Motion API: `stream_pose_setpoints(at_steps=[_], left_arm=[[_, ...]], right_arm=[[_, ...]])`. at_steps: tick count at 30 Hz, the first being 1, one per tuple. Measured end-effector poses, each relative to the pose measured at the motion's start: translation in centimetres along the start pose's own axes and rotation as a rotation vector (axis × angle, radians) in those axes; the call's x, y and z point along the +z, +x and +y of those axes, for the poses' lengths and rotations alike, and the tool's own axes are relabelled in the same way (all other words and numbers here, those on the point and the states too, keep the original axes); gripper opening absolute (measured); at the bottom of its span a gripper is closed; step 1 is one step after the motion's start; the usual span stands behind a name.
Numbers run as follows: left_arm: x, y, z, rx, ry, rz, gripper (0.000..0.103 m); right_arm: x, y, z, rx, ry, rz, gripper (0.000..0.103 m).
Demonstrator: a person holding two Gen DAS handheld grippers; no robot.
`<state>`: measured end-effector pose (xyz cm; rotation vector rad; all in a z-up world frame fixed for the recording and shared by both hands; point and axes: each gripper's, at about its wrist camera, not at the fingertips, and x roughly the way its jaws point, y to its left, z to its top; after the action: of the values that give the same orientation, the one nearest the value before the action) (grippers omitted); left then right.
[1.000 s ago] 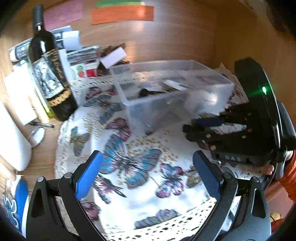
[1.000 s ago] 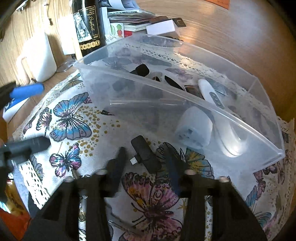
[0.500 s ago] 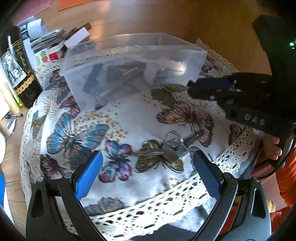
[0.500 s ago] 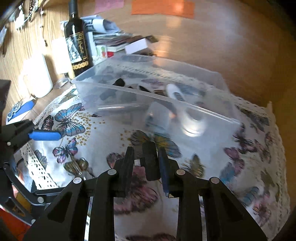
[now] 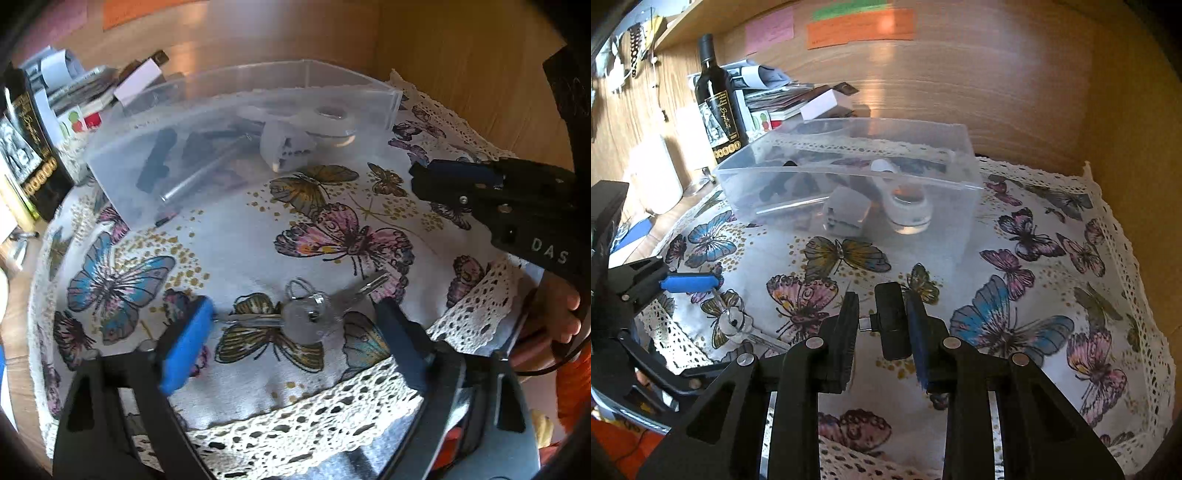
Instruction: Organize rigid objects
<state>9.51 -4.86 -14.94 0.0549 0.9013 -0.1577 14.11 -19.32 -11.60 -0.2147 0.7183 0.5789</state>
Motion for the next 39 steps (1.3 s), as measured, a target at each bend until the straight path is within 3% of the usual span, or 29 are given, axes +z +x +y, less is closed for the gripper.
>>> stream_pose_setpoints(at_steps=[4, 13, 22, 39], left_arm=[[-0.2, -0.5, 0.9, 0.004, -0.018, -0.022, 0.061], [-0.2, -1.3, 1.6, -0.009, -0.019, -0.062, 0.060], [1.2, -4.3, 3.3, 0.002, -0.054, -0.163, 0.060], [8.2, -10.4, 7.1, 0.001, -0.106, -0.370, 0.060]], right_arm=[[-0.3, -0.2, 0.1, 0.000, -0.008, -0.008, 0.024], [0.1, -0.2, 0.6, 0.017, -0.008, -0.020, 0.024], [1.2, -1.7, 0.9, 0.020, 0.000, -0.075, 0.024], [5.4, -4.3, 1.9, 0.016, -0.023, -0.221, 0.024]])
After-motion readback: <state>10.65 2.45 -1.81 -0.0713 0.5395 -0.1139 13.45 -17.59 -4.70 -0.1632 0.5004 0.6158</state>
